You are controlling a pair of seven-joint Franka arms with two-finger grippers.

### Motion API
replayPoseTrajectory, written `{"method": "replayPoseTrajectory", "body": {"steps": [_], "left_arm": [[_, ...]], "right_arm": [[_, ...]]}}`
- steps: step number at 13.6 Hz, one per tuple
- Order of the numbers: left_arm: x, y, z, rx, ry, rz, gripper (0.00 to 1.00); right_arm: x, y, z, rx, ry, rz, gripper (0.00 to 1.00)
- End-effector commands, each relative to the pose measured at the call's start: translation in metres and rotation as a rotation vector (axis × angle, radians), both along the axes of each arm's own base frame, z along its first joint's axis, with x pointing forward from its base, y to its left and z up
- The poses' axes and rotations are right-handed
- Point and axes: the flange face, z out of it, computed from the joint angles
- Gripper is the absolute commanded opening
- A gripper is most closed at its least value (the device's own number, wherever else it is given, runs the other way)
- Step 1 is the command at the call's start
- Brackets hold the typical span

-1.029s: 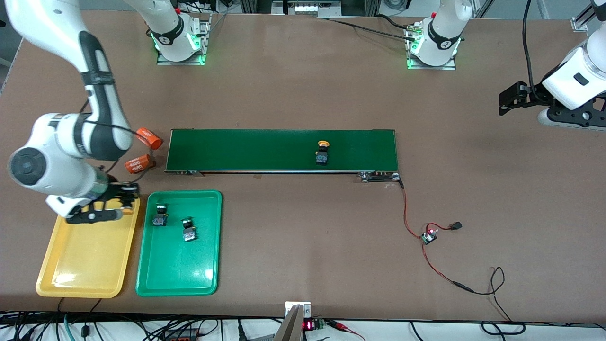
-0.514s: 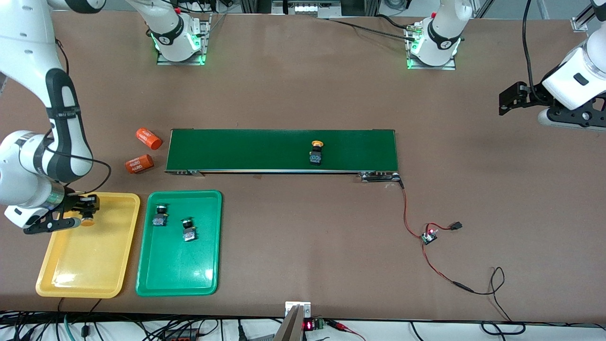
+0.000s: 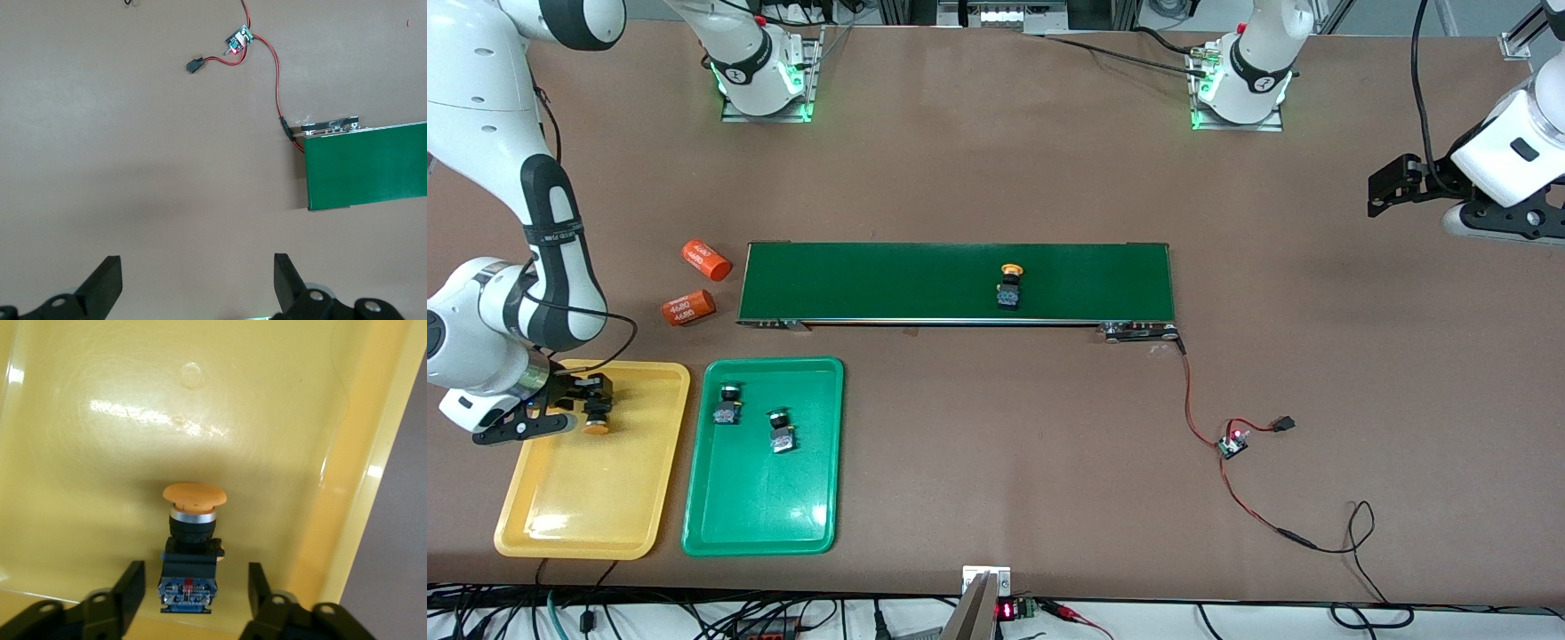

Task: Sort buttons by color to trays
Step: 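Move the right gripper back to the belt over the last button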

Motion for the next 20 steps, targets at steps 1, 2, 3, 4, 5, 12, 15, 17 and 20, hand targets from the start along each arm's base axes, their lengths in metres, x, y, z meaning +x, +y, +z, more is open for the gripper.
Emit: {"method": "replayPoseTrajectory", "body": {"steps": [1,2,3,4,5,12,15,17,20], "left_arm": [[0.002,0.002,0.004,0.019,-0.004,-0.006,1.00],[0.004,0.001,0.006,0.020,-0.008,-0.007,1.00],[0.006,0.001,0.008,0.020,-0.013,-0.007,1.00],[0.006,0.001,0.009,0.020,-0.016,-0.009,1.00],[0.006,0.001,0.008,0.020,-0.014,-0.009,1.00],[0.006,0.004,0.006,0.018,-0.008,-0.001,1.00],[0.006,0.005,0.006,0.019,-0.007,0.000,1.00],[0.007,0.008,0.007,0.018,-0.010,0.007,1.00],[0.007,0.009,0.006,0.019,-0.006,0.008,1.00]], "right_arm": [[0.000,0.005,0.010,0.007,-0.006,0.051,1.00],[-0.005,0.013,0.020,0.016,-0.006,0.054,1.00],[-0.013,0.026,0.035,0.025,-0.003,0.064,1.00],[-0.023,0.049,0.052,0.045,0.010,0.074,1.00],[-0.032,0.066,0.067,0.075,0.025,0.071,1.00],[-0.077,0.286,0.157,0.170,0.144,-0.305,1.00],[-0.100,0.385,0.154,0.166,0.141,-0.361,1.00],[-0.113,0.427,0.150,0.166,0.126,-0.357,1.00],[-0.132,0.492,0.135,0.191,0.085,-0.374,1.00]]}}
